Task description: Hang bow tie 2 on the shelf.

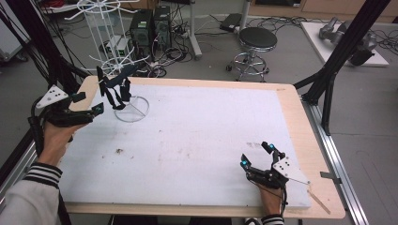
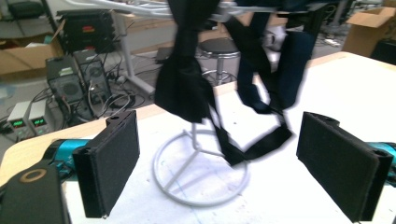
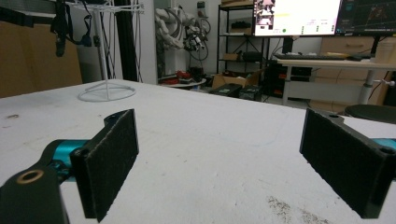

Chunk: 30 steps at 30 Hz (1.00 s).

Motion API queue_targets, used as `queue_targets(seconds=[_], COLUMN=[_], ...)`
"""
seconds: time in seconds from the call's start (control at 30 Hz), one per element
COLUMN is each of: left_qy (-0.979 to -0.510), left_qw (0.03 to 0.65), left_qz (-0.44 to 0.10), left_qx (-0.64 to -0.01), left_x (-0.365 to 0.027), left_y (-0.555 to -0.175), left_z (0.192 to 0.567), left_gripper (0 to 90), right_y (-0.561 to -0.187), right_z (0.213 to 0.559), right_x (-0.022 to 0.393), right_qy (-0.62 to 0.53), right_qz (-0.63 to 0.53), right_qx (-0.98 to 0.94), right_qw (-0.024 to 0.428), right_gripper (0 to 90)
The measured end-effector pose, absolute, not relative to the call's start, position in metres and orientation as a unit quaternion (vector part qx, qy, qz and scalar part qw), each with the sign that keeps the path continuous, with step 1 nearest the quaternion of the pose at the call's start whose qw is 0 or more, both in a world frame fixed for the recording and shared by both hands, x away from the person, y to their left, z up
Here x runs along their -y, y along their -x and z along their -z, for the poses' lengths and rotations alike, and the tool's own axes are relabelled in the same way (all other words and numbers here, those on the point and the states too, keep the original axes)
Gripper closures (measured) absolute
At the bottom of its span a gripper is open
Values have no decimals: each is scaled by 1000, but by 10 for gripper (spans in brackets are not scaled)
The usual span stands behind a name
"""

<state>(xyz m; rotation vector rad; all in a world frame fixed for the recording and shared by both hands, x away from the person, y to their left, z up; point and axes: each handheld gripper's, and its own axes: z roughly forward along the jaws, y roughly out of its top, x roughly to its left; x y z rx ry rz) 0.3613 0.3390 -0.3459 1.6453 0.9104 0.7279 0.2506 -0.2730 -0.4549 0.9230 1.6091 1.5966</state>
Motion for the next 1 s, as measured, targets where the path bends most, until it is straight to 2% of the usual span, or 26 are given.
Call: queue_targets(seconds=[0.3,0.57,1.0], left_qy=[-673,-669,-635], left_qw=[589,615,629], left_qz=[-294,-287,-319], left_qx=[-336,-304,-314], left_x=[-324,-311,-309], left_y=[-326,-300,-277], left_z=[368,401,447], left_gripper=[135,135,135], right_y=[-251,-250,-250], right_z=[455,455,455], right_x=[273,272,271], right_qy=[-351,-352,-352], right_qz=[-613,-611,-607], right_qx=[-620,-622,-623], right_qw=[342,342,345], right_gripper=[109,109,110])
